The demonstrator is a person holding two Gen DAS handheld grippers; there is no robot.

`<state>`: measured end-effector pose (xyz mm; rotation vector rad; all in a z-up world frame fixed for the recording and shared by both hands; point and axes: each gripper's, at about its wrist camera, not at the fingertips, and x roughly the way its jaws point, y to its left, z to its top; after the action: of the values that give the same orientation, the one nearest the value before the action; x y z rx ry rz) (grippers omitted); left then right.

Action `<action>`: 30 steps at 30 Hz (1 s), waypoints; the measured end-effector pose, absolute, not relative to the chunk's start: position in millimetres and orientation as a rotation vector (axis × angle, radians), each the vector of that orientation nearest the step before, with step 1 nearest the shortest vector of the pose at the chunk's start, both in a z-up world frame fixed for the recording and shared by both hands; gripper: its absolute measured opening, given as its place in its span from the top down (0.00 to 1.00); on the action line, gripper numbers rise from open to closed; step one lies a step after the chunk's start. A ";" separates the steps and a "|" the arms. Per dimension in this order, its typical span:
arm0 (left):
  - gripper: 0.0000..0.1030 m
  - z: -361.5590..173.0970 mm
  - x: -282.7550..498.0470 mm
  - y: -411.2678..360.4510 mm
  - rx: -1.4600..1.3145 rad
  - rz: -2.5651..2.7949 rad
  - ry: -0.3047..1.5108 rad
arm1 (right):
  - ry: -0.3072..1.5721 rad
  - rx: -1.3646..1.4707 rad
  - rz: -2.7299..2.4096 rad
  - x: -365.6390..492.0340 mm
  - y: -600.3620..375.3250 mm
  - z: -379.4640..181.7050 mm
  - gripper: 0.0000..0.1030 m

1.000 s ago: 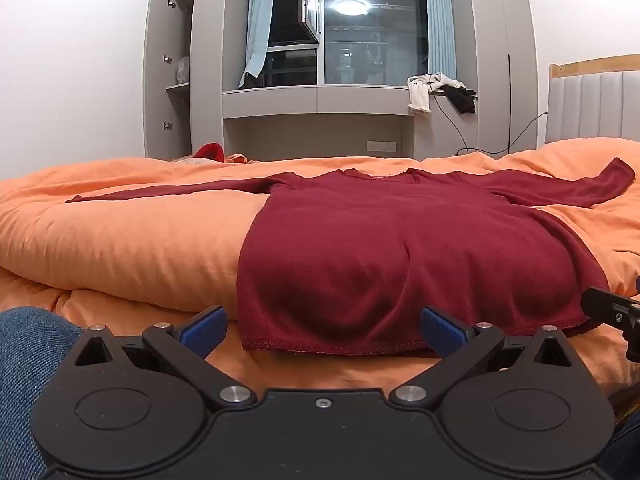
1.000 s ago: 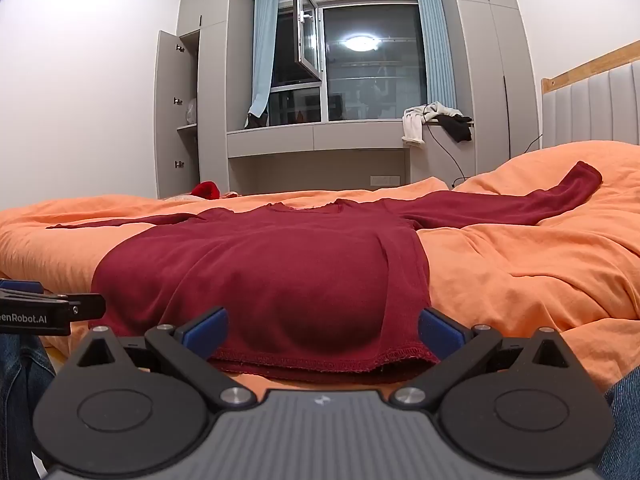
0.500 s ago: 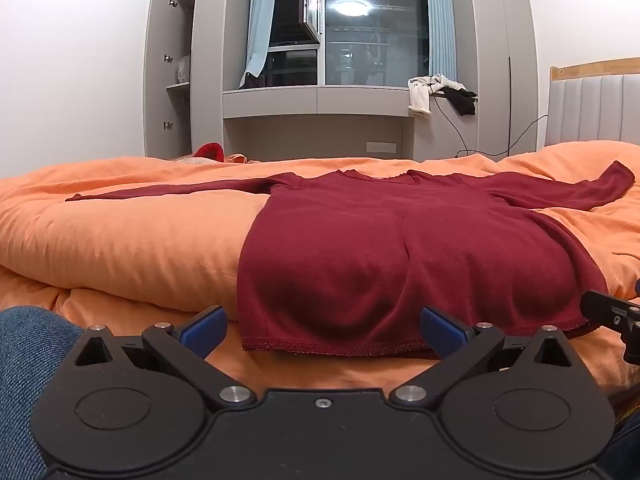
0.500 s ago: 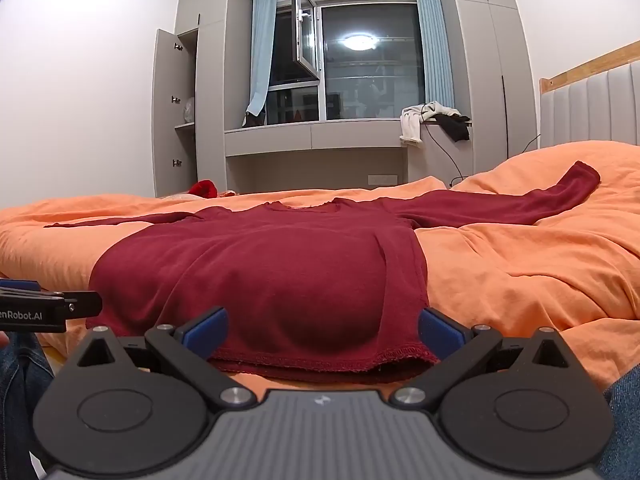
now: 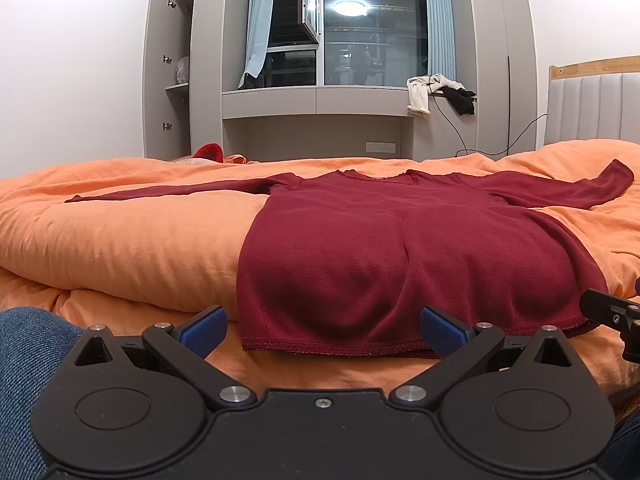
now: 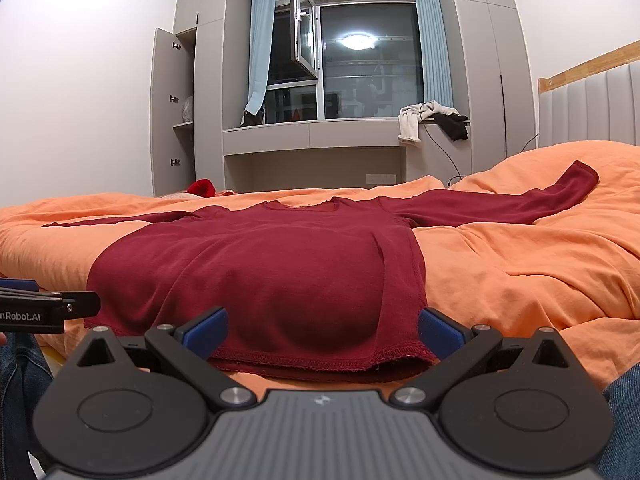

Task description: Fold small clothes

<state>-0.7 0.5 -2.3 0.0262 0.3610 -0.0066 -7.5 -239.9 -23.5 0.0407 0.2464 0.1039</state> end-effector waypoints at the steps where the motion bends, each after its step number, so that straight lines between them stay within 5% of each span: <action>1: 0.01 -2.6 -0.8 0.6 0.026 -0.007 0.361 | 0.246 0.041 0.104 -7.4 -240.0 -23.5 0.00; 30: 0.01 -0.2 -1.2 0.2 0.029 -0.006 0.364 | 0.248 0.043 0.103 -8.3 -245.1 -24.0 0.00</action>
<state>-1.2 0.2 -0.2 0.0287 0.3640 -0.0059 -8.3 -245.1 -24.0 0.0435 0.2476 0.1034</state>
